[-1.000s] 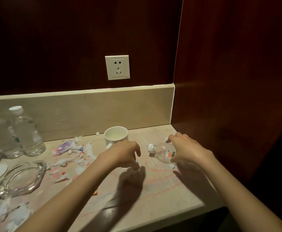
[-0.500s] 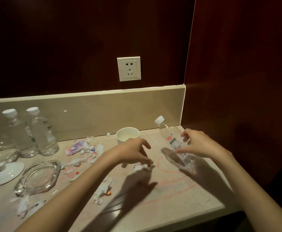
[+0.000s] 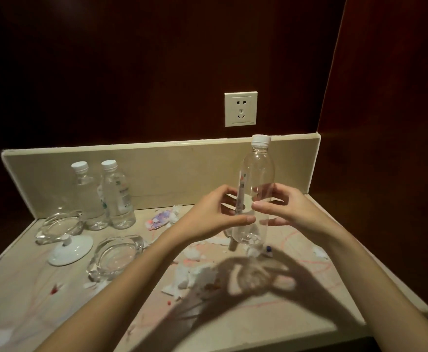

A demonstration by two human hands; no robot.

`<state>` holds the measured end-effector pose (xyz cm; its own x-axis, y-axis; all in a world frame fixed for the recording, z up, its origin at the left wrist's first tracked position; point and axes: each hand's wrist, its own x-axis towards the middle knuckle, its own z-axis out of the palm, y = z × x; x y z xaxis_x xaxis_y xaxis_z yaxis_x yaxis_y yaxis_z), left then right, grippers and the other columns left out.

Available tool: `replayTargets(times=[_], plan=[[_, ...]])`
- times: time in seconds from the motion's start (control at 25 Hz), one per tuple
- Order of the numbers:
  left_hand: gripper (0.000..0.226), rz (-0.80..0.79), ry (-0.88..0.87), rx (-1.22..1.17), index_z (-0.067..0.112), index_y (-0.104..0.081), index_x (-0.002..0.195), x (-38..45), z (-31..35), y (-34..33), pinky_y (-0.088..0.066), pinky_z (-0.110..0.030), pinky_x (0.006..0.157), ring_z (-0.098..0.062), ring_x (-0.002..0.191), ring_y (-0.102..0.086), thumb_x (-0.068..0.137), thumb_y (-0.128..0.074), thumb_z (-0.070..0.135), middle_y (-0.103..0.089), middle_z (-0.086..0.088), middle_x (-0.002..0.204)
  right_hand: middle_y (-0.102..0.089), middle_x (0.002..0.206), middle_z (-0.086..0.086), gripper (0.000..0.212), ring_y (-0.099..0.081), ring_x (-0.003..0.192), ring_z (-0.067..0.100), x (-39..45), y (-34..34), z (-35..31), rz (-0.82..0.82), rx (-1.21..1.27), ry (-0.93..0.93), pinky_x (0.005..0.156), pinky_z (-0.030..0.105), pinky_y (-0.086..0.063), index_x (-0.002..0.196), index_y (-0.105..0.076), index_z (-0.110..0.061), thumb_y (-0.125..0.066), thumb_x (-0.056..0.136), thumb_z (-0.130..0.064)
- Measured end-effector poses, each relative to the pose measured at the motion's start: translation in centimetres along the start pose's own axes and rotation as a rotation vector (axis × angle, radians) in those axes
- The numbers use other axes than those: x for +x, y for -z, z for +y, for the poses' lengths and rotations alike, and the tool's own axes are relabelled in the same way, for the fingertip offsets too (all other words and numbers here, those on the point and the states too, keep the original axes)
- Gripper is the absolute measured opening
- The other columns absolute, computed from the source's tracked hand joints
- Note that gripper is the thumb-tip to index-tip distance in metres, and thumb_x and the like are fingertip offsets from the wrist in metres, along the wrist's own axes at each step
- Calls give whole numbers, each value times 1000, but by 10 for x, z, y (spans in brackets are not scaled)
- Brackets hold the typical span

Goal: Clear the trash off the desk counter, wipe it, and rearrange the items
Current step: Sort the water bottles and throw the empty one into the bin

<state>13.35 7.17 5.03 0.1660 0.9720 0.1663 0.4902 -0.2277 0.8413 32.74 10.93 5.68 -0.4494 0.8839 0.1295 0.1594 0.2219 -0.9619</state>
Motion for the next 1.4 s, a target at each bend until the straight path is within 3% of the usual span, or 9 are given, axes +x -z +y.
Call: replayTargets(times=[0.16, 0.44, 0.6, 0.68, 0.8, 0.96, 1.12, 1.24, 1.4], plan=[[52, 74, 37, -4, 21, -54, 117, -37, -13, 24, -56, -33, 87, -7, 94, -67, 73, -82, 28, -67, 8, 107, -63, 111, 8, 51, -68, 90, 8, -3, -42, -7, -72, -5, 35, 74, 29, -59, 109, -62, -16, -76, 63, -34], [58, 278, 152, 65, 17, -55, 116, -140, -33, 65, -55, -28, 86, -8, 97, -67, 68, -86, 24, -69, 2, 106, -62, 114, 6, 46, -68, 97, 14, -7, -132, -18, -333, -69, 81, 82, 39, -58, 115, -58, -11, -77, 74, -21], [55, 408, 292, 157, 22, -56, 114, -227, -39, 74, -55, -23, 82, -1, 98, -64, 68, -86, 28, -67, 8, 105, -62, 115, -1, 60, -65, 99, 9, -28, -193, -32, -475, -74, 148, 79, 31, -58, 120, -54, -25, -74, 67, -46], [55, 426, 360, 179, 24, -55, 114, -274, -44, 72, -56, -23, 82, -1, 100, -63, 68, -86, 29, -66, 9, 107, -65, 109, -6, 55, -65, 96, 8, -43, -221, -38, -491, -32, 231, 73, 27, -58, 117, -56, -30, -75, 69, -50], [56, 443, 462, 115, 23, -53, 117, -344, -52, 65, -59, -29, 81, -7, 104, -63, 70, -85, 24, -64, 6, 113, -69, 98, -6, 39, -65, 90, 10, -71, -265, -40, -566, 16, 261, 68, 25, -57, 107, -63, -24, -76, 73, -38], [58, 428, 565, 147, 27, -51, 119, -420, -72, 61, -56, -23, 80, -3, 101, -64, 71, -83, 21, -65, 7, 111, -68, 96, -7, 40, -64, 91, 9, -117, -338, -23, -760, -89, 335, 80, 29, -51, 101, -63, -22, -80, 70, -41], [64, 398, 683, 292, 23, -53, 124, -475, -125, 67, -52, -24, 84, -2, 100, -62, 67, -82, 27, -66, 10, 111, -61, 92, -5, 38, -59, 86, 8, -160, -420, 21, -869, -206, 401, 74, 24, -47, 95, -59, -20, -82, 68, -34], [62, 282, 834, 356, 24, -53, 121, -513, -181, 72, -53, -36, 85, -12, 99, -62, 67, -80, 36, -64, 5, 111, -59, 94, -5, 37, -57, 86, 8, -176, -480, 65, -884, -290, 314, 72, 22, -44, 96, -60, -20, -82, 67, -28], [64, 173, 1001, 367, 20, -50, 128, -553, -242, 73, -49, -34, 91, -16, 108, -58, 74, -79, 35, -59, -1, 121, -56, 101, -2, 41, -56, 94, 15, -191, -549, 119, -947, -494, 196, 75, 25, -44, 104, -59, -17, -79, 69, -24]])
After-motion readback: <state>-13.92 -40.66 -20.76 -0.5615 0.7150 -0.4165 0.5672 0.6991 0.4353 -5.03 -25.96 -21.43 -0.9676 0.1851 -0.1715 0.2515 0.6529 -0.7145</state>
